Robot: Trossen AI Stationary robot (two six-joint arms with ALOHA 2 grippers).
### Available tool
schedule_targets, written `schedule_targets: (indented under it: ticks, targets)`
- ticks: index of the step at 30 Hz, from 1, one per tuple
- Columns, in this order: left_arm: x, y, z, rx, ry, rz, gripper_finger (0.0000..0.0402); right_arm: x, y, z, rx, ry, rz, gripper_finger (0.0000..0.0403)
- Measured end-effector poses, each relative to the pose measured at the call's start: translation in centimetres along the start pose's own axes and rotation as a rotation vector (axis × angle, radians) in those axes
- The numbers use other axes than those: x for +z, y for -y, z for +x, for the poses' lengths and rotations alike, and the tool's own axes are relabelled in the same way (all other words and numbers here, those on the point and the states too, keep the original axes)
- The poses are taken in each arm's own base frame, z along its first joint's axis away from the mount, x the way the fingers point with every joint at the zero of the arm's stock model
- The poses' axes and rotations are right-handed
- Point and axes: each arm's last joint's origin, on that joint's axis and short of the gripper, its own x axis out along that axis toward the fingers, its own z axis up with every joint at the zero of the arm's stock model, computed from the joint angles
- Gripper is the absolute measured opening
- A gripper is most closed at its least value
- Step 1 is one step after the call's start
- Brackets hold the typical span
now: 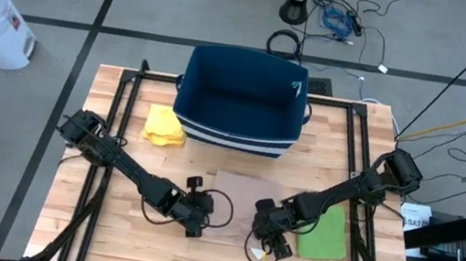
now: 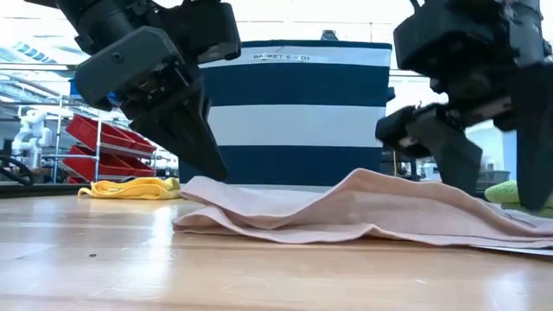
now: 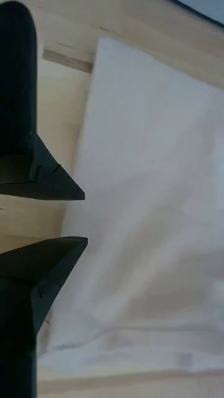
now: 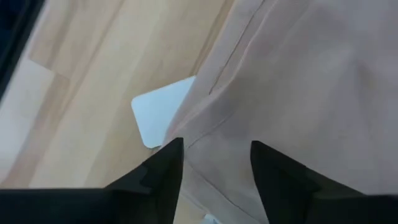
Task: Fold towel
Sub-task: Fold the light pink towel
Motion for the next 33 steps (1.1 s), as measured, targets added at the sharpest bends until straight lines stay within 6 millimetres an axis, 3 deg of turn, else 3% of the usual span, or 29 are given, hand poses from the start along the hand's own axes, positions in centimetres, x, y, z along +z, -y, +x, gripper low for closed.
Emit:
schedule_targets:
  ticks: [7,13,25,33]
  targets:
    - [-0.1,0.1,0.0,-0.003,-0.005,-0.033,0.0112,0.4,-0.2,-2.4,-0.103,0.062,0.004,0.0181]
    - [0.1,0.2,0.0,-0.015,0.012,-0.054,0.0112,1.7,-0.3,-2.6,-0.111,0.193,-0.017,0.0172]
    - [0.3,0.3,-0.1,-0.028,0.029,-0.042,0.0112,3.0,0.1,0.4,-0.094,0.325,-0.021,0.0178]
    - [0.5,0.4,-0.1,-0.039,0.053,-0.046,0.0112,2.2,0.8,3.1,-0.175,0.28,-0.002,0.0178]
